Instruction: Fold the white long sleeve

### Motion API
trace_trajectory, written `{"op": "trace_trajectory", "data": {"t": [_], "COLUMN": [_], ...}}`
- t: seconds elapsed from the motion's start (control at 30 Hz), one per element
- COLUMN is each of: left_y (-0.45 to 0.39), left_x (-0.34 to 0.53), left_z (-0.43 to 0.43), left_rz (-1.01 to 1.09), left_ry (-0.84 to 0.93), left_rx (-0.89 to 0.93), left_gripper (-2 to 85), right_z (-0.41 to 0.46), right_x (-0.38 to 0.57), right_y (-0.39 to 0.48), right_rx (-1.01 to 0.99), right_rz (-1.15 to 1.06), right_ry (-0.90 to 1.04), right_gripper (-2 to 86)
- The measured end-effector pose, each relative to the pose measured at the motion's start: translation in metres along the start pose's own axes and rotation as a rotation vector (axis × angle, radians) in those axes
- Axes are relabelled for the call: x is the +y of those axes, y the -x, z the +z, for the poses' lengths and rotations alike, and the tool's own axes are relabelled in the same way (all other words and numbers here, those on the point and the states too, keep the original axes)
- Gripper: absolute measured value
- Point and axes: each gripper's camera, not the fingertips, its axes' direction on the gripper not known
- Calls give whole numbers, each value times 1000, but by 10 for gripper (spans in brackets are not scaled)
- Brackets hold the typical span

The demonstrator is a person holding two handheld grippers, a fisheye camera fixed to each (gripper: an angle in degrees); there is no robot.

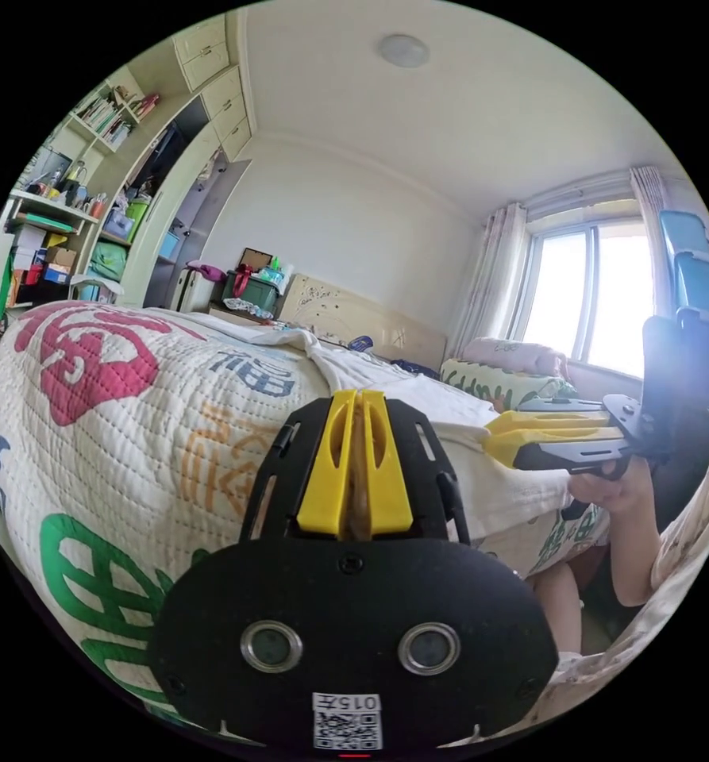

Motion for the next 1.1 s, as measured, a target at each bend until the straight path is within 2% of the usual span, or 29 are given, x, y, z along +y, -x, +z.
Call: {"op": "trace_trajectory", "data": {"t": [0.17,0.7,0.8,0.87,0.9,0.97,1.1], "left_y": [12,65,81,103,111,148,219], "left_x": [16,38,28,4,-3,-34,-101], "left_z": [-8,-4,2,4,1,-22,-36], "left_rz": [-2,-31,-42,-91,-102,-159,-323], "left_ry": [-1,18,69,148,142,-41,-210], "left_rx": [13,52,76,172,210,326,156], "left_gripper": [5,2,-1,-4,-4,0,44], "right_z": [17,42,43,43,43,42,40], "right_x": [27,81,87,92,93,100,105], "right_y": [-2,-30,-36,-42,-44,-51,-61], "right_rx": [77,133,137,130,126,109,88], "right_rz": [38,69,75,84,89,102,106], "right_ry": [-12,-13,-14,-21,-26,-44,-55], "right_gripper": [44,48,48,49,49,49,49]}}
